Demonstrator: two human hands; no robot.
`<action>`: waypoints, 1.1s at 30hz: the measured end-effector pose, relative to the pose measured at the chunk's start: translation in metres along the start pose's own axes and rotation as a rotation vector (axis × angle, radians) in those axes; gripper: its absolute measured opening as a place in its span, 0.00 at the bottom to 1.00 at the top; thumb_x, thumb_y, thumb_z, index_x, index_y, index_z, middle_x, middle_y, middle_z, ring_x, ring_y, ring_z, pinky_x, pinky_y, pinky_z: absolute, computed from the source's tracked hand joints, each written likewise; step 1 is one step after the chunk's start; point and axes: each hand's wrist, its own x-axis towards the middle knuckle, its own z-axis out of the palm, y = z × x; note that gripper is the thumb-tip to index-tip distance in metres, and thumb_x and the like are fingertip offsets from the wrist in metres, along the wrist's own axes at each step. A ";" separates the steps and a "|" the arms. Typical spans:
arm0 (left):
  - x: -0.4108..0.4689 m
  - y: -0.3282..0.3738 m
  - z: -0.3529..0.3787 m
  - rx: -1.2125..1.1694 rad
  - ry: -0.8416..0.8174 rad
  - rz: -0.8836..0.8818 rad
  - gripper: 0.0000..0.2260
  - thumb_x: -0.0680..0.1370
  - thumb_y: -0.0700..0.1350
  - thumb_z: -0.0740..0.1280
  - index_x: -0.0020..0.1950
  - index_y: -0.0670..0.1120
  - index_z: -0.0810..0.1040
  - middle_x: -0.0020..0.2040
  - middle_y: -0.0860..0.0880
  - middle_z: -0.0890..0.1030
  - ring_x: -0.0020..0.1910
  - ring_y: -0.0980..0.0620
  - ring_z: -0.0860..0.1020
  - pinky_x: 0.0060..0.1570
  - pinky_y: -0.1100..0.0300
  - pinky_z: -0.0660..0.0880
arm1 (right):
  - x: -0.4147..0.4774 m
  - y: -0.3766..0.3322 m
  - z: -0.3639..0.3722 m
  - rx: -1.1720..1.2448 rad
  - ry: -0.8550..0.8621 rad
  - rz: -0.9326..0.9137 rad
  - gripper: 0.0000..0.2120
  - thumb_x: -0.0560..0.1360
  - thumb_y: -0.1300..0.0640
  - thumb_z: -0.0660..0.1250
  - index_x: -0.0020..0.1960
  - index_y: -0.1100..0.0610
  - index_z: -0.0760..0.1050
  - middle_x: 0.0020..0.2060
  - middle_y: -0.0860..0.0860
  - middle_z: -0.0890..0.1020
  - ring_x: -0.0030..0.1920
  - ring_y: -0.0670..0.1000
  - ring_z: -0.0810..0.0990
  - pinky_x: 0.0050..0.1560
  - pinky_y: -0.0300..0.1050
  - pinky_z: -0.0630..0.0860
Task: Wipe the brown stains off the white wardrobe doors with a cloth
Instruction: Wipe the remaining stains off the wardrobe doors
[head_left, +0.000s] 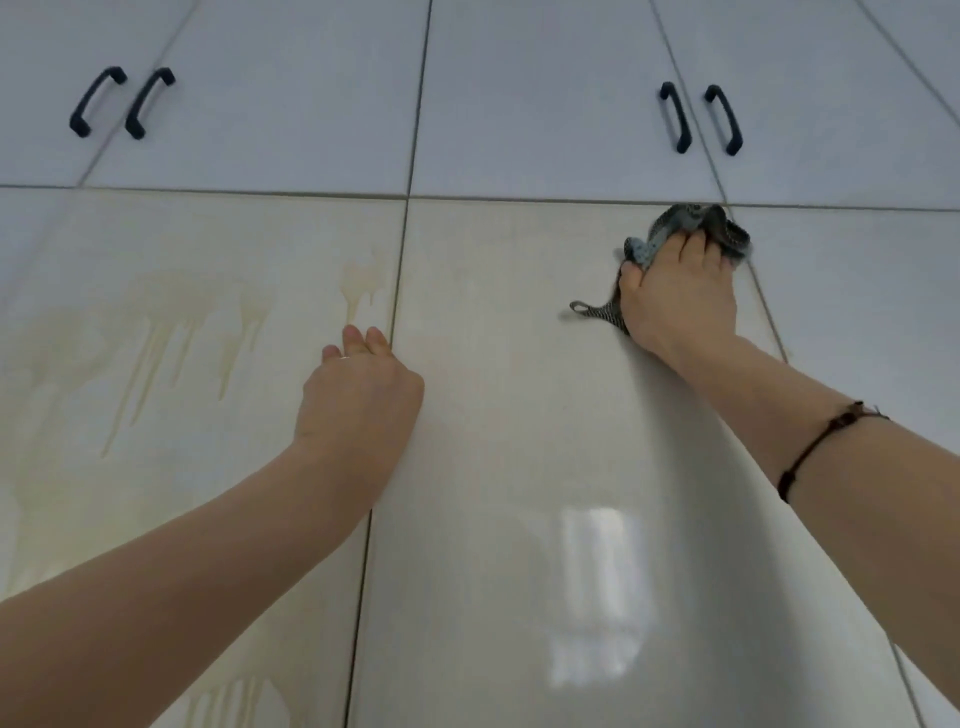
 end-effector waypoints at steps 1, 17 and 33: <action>0.000 0.001 -0.002 0.003 0.002 0.005 0.27 0.80 0.32 0.58 0.77 0.30 0.53 0.77 0.30 0.60 0.73 0.33 0.68 0.64 0.44 0.73 | 0.007 -0.012 0.000 0.012 0.006 -0.005 0.33 0.83 0.46 0.51 0.77 0.71 0.54 0.75 0.68 0.60 0.75 0.66 0.59 0.77 0.60 0.52; -0.002 0.008 -0.004 -0.108 0.026 -0.004 0.23 0.83 0.35 0.51 0.77 0.29 0.52 0.77 0.28 0.56 0.74 0.31 0.63 0.68 0.43 0.68 | -0.055 -0.134 0.007 0.015 -0.034 -0.861 0.29 0.82 0.48 0.51 0.80 0.59 0.54 0.77 0.56 0.61 0.77 0.56 0.58 0.78 0.50 0.51; 0.001 -0.001 0.013 -0.049 0.122 0.116 0.24 0.80 0.29 0.52 0.75 0.24 0.52 0.73 0.22 0.56 0.72 0.24 0.61 0.69 0.37 0.65 | -0.018 -0.179 0.011 0.069 -0.014 -0.692 0.29 0.84 0.47 0.48 0.81 0.61 0.52 0.79 0.56 0.58 0.78 0.54 0.55 0.79 0.49 0.48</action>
